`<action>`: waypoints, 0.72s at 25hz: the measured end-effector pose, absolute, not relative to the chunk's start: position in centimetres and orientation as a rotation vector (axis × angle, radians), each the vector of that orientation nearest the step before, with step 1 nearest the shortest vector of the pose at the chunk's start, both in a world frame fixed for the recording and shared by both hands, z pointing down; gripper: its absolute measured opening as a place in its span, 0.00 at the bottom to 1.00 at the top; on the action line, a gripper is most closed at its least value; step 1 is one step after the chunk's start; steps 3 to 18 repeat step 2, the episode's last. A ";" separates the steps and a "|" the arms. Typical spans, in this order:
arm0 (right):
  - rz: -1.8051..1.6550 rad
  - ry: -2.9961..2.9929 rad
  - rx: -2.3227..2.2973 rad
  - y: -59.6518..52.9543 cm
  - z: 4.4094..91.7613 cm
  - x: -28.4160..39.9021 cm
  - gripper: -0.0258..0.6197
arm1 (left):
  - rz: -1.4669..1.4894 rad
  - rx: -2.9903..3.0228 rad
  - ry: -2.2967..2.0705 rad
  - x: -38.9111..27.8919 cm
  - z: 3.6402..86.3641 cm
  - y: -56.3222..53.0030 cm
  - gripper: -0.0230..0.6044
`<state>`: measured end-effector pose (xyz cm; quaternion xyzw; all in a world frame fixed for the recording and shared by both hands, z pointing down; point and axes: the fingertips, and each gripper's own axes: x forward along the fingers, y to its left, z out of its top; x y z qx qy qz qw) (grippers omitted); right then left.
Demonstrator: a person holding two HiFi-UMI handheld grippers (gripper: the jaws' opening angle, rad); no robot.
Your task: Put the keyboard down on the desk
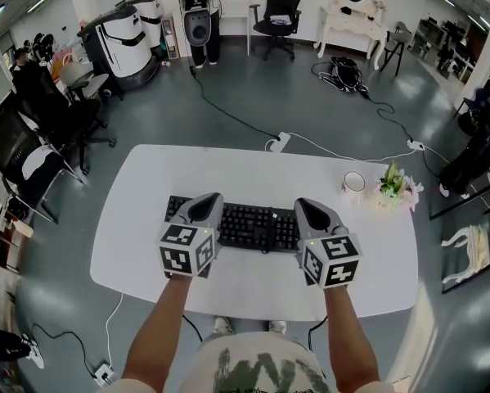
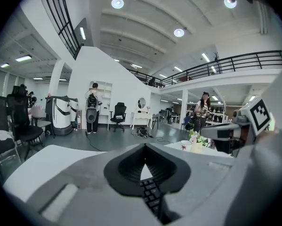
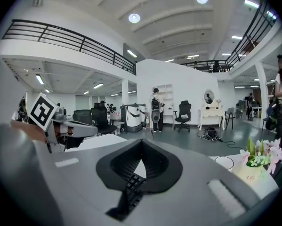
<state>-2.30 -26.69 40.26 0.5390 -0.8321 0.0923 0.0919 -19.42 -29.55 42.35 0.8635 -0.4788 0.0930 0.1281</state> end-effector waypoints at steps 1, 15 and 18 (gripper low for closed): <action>0.274 -2.472 1.601 -26.7 40.2 -2.4 0.04 | 0.270 2.512 -1.392 -19.5 42.3 -29.6 0.04; 0.275 -2.472 1.600 -26.7 40.2 -2.4 0.04 | 0.269 2.512 -1.391 -19.5 42.3 -29.6 0.04; 0.275 -2.472 1.600 -26.7 40.2 -2.4 0.04 | 0.269 2.512 -1.391 -19.5 42.3 -29.6 0.04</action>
